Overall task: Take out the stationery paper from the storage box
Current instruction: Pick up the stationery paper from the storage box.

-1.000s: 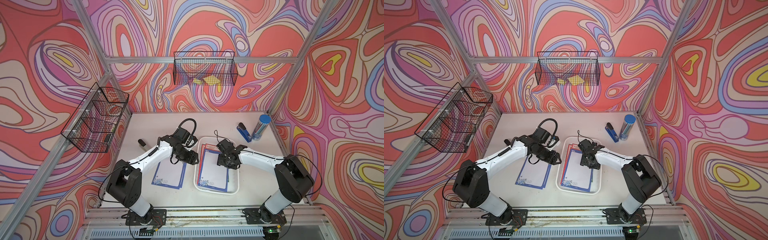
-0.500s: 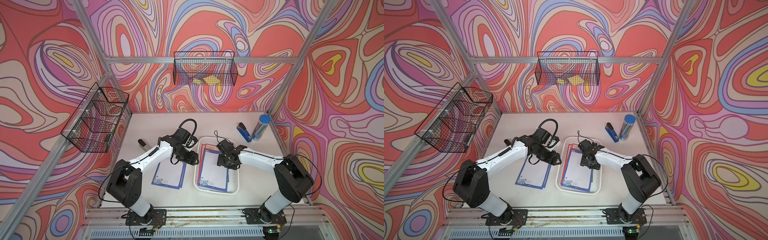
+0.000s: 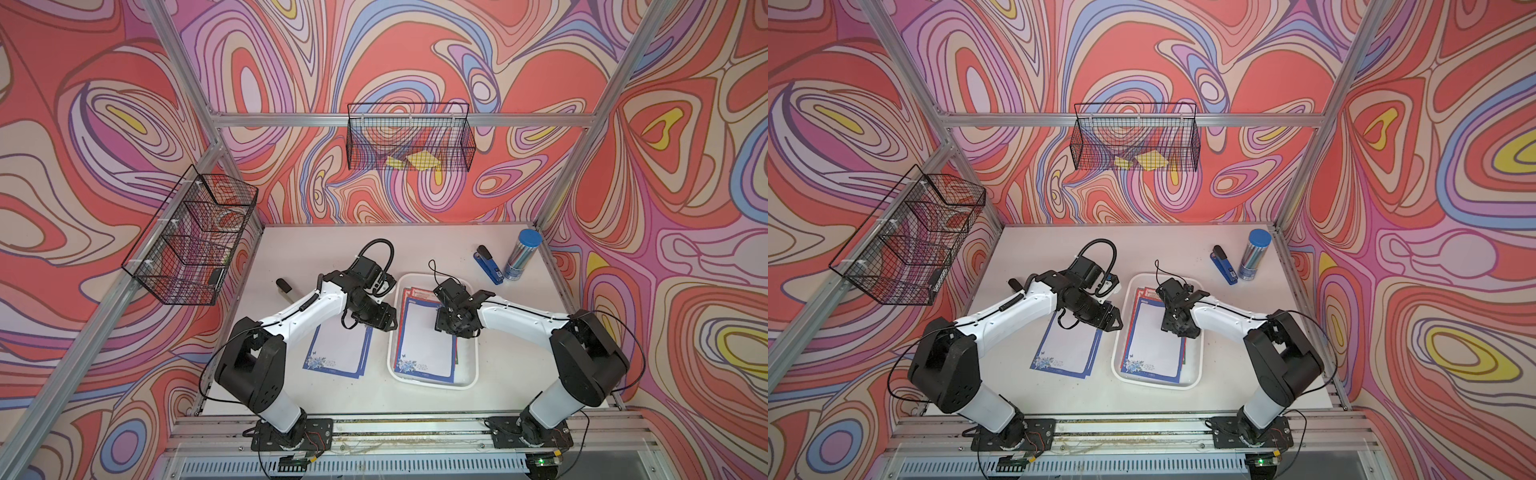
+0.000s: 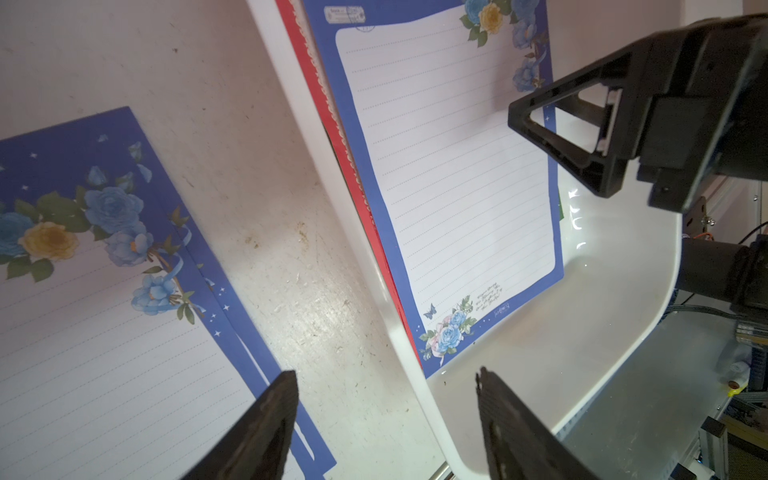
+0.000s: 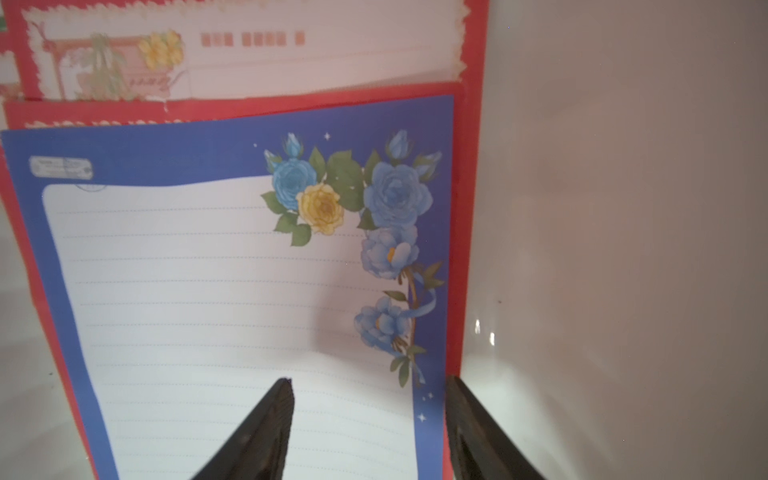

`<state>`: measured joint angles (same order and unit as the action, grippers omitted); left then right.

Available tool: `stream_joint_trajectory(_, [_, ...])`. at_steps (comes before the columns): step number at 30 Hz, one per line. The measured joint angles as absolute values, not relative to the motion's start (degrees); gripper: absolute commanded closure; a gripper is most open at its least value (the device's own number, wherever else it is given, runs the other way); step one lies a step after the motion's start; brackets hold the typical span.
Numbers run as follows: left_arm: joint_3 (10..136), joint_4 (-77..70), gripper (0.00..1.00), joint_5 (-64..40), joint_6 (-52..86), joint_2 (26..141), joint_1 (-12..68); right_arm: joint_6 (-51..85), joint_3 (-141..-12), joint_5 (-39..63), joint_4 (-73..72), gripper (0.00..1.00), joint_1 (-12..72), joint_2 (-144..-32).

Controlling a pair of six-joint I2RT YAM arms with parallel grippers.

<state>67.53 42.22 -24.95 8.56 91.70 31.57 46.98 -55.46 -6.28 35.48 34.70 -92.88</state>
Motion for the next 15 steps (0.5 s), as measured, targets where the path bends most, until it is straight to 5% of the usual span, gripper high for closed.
stream_joint_trajectory(10, [67.53, 42.26, 0.28, -24.4, 8.34, 91.72, 31.57, 46.39, -53.95, -3.14, 32.53, 0.5, 34.7, -90.48])
stream_joint_trajectory(15, [67.55, 42.26, 0.28, -24.38, 8.19, 91.77, 31.68, 46.59, -53.84, -3.64, 32.62, 0.37, 34.7, -90.45])
